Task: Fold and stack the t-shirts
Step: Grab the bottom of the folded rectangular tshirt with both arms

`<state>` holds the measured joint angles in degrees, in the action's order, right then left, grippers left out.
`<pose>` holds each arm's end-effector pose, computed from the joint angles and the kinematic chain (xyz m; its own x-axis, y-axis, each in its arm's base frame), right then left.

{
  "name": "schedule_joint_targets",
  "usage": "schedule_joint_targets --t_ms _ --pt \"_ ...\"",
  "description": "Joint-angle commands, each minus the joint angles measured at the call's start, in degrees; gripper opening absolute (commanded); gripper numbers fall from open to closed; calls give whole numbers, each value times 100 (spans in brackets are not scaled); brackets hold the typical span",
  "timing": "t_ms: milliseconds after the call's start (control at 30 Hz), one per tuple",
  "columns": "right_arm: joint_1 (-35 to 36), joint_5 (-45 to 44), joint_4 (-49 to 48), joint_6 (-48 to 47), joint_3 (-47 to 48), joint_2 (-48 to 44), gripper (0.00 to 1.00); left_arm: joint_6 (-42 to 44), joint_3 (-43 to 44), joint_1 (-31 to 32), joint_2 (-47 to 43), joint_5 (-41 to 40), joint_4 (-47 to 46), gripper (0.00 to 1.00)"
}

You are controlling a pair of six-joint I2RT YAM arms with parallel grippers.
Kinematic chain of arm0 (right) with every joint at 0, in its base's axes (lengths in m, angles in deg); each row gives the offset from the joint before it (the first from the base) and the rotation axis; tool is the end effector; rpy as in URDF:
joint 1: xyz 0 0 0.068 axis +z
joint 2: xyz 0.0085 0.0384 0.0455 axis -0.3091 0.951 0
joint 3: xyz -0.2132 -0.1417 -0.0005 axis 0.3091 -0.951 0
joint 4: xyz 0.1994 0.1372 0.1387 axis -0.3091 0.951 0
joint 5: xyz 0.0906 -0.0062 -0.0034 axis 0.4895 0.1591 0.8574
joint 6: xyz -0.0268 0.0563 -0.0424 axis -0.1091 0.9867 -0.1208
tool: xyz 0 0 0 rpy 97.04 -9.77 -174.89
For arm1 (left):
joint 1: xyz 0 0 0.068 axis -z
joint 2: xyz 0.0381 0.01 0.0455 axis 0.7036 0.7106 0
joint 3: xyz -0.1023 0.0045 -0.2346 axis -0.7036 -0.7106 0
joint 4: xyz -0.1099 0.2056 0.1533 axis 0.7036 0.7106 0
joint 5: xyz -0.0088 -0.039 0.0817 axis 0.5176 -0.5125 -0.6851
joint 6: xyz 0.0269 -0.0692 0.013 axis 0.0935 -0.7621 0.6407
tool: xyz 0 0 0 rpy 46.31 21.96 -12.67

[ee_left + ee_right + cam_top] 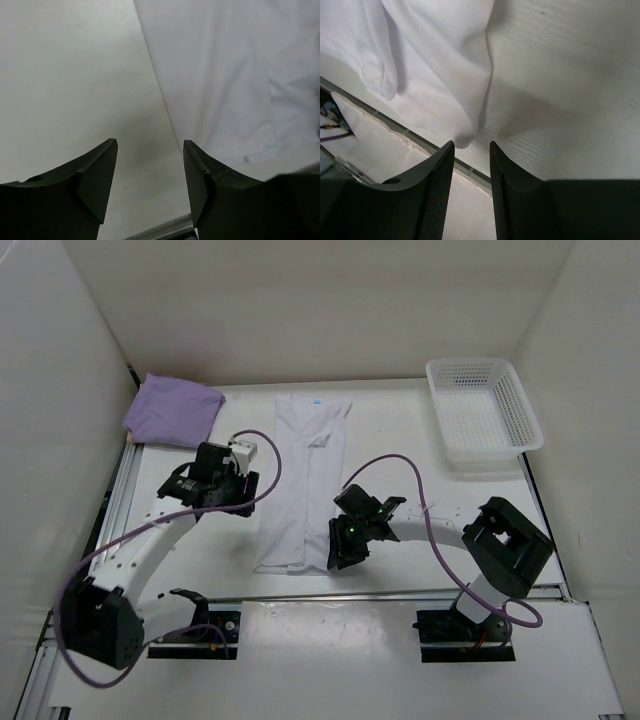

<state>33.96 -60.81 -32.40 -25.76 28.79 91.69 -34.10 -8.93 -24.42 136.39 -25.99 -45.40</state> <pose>0.1839 0.2629 0.0977 -0.9706 -0.1586 -0.1808 -0.2297 0.8342 0.5013 0.2486 -0.0948 0.2263 -0.7512 0.2763 -0.5995 0.3693 0.9287 -0.0347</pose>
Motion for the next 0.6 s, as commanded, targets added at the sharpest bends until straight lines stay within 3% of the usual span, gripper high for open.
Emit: schedule_joint_targets --t_ms 0,167,267,433,567 --pt "59 -322 8 399 109 -16 39 8 -180 -262 974 1250 556 65" --pt "252 -199 -221 576 83 159 39 8 -1443 -781 988 2052 425 59" --pt "332 -199 -221 629 162 309 39 8 -1595 -694 583 2281 214 64" --pt "332 -199 -221 708 109 309 26 8 -1780 -535 845 2606 -76 66" --pt "332 -261 -221 760 162 309 20 8 -1780 -685 1022 2545 -401 62"
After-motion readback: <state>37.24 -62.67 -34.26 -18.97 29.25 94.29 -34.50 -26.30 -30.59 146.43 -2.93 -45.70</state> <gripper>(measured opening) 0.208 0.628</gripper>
